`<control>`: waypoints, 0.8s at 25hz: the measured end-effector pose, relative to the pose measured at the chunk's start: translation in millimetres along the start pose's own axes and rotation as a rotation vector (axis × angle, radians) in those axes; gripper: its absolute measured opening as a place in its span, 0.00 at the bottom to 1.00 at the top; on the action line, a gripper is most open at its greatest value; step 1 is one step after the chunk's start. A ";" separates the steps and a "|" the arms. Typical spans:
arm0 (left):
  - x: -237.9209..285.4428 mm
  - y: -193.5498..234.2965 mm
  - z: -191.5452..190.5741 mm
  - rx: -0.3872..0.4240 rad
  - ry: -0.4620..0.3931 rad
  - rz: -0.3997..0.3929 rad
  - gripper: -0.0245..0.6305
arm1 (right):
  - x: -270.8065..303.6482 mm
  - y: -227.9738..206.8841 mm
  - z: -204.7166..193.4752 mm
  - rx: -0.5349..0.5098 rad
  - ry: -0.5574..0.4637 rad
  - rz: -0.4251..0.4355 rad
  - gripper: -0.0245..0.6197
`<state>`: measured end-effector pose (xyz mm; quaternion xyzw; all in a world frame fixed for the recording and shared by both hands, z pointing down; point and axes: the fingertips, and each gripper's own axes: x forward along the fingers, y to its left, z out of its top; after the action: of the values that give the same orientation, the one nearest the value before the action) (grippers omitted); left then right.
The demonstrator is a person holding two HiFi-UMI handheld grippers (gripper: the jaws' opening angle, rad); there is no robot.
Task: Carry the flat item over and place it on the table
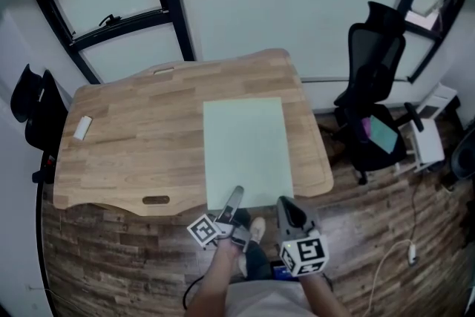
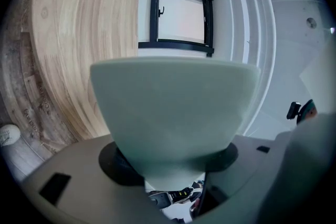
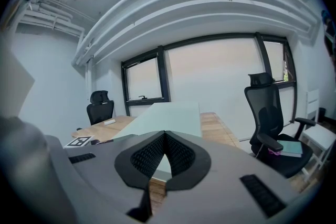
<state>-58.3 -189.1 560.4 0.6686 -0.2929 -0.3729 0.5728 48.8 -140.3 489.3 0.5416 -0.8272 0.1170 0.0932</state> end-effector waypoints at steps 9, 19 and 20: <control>-0.1 15.4 -2.4 -0.008 -0.004 0.026 0.47 | 9.2 -12.9 -6.2 0.006 0.028 -0.008 0.03; -3.9 25.3 -7.3 -0.030 -0.015 0.046 0.47 | 13.9 -26.4 -17.2 -0.006 0.034 -0.028 0.03; -4.1 25.6 -7.7 -0.035 -0.017 0.046 0.47 | 14.5 -28.3 -19.5 -0.010 0.029 -0.031 0.03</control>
<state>-53.2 -185.9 586.8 0.6483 -0.3068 -0.3703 0.5903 69.6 -158.1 514.7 0.5520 -0.8179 0.1193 0.1099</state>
